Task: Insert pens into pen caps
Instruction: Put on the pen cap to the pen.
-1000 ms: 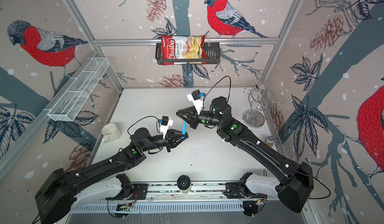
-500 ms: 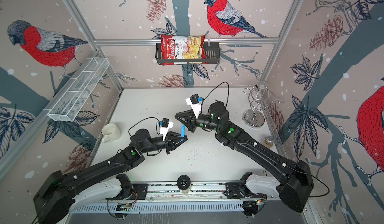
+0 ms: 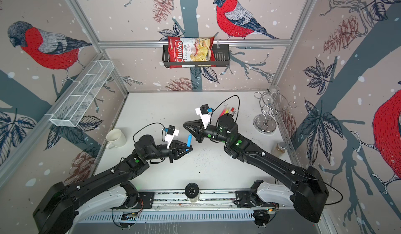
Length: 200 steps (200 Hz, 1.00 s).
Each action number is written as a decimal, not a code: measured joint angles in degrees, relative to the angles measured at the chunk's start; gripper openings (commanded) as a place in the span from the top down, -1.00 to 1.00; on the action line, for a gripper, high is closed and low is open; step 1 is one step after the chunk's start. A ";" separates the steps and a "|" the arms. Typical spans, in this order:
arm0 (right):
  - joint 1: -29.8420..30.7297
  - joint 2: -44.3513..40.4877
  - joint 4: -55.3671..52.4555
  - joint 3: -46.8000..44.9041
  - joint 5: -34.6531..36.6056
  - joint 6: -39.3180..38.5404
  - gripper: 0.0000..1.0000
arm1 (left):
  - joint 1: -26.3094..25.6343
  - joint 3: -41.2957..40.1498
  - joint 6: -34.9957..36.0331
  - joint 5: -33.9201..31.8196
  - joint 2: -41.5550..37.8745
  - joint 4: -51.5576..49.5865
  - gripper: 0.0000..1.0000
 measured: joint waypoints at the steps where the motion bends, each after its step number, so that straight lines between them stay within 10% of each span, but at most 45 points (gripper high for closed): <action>1: 0.02 0.00 0.13 -0.07 0.02 0.07 1.00 | 0.07 0.00 -0.04 0.09 -0.04 0.00 1.00; 116: 1.27 1.16 1.11 2.08 2.91 0.72 1.00 | 1.01 0.39 -1.77 1.70 1.29 3.32 1.00; 148: 0.59 2.36 -6.49 7.72 0.59 -0.85 -0.13 | 1.46 0.04 -2.47 -0.85 2.16 9.35 1.00; 200: -3.85 -1.81 -14.82 7.17 -4.26 -1.77 -0.36 | 1.86 -1.57 -3.54 -6.86 2.49 16.87 1.00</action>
